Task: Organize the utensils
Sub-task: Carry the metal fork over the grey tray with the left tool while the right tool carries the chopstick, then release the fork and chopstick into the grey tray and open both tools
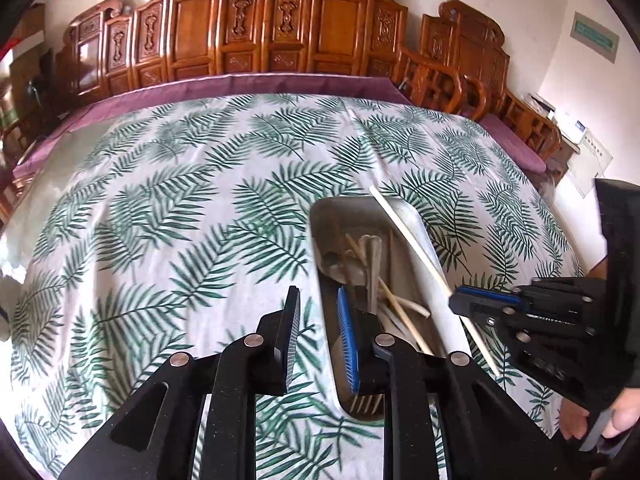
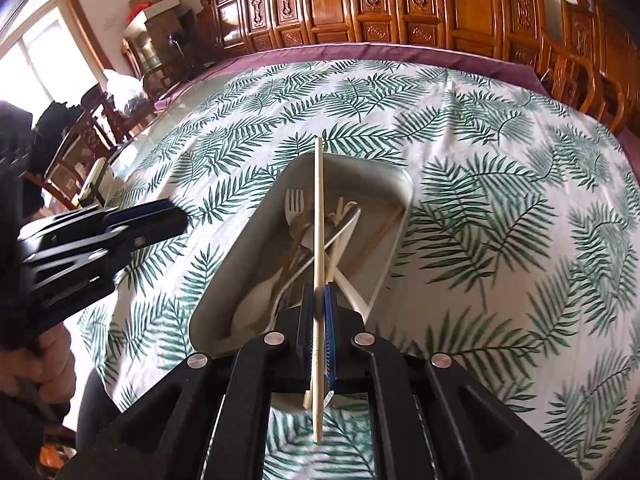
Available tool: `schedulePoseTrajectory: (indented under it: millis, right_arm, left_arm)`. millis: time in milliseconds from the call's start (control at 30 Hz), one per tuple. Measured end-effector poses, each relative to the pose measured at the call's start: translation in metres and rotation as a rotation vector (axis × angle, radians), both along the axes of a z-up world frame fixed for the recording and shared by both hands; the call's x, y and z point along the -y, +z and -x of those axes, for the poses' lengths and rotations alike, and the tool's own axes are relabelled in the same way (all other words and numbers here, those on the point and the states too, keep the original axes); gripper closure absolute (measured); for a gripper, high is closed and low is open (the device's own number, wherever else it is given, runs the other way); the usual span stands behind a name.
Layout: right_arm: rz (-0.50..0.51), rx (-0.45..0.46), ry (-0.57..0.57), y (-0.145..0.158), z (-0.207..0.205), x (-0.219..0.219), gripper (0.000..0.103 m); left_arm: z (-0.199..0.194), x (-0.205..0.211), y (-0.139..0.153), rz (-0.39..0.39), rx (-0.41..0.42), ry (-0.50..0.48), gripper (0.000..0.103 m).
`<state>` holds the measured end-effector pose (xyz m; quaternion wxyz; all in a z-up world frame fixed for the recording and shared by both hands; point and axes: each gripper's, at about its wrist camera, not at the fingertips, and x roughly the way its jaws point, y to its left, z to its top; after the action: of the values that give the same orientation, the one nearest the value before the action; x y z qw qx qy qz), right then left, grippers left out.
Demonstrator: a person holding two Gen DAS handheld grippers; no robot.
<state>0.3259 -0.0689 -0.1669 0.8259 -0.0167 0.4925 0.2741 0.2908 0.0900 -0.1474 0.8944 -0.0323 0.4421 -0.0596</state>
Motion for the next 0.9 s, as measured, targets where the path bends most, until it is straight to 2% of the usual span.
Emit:
schedulePoseTrajectory:
  millis: [100,267,433,833,900]
  right_arm:
    - [-0.011,-0.012,-0.014,-0.006,-0.005,-0.008,0.097]
    - [-0.016,-0.02,-0.033,-0.01,-0.012,-0.017,0.097]
    - [0.02,0.015,-0.04,-0.009,-0.014,-0.023,0.097]
    - [0.03,0.046,-0.035,-0.006,-0.011,-0.017,0.096]
    - [0.029,0.052,-0.037,-0.004,-0.008,-0.014,0.097]
  left_arm:
    - [0.005,-0.007,0.004,0.003,0.014,0.006,0.076]
    - [0.008,-0.012,0.009,-0.003,0.032,0.007,0.076]
    - [0.011,-0.016,0.01,0.003,0.041,0.01,0.076]
    - [0.012,-0.012,0.013,0.003,0.053,0.007,0.075]
    - [0.013,-0.009,0.014,0.0,0.06,0.005,0.061]
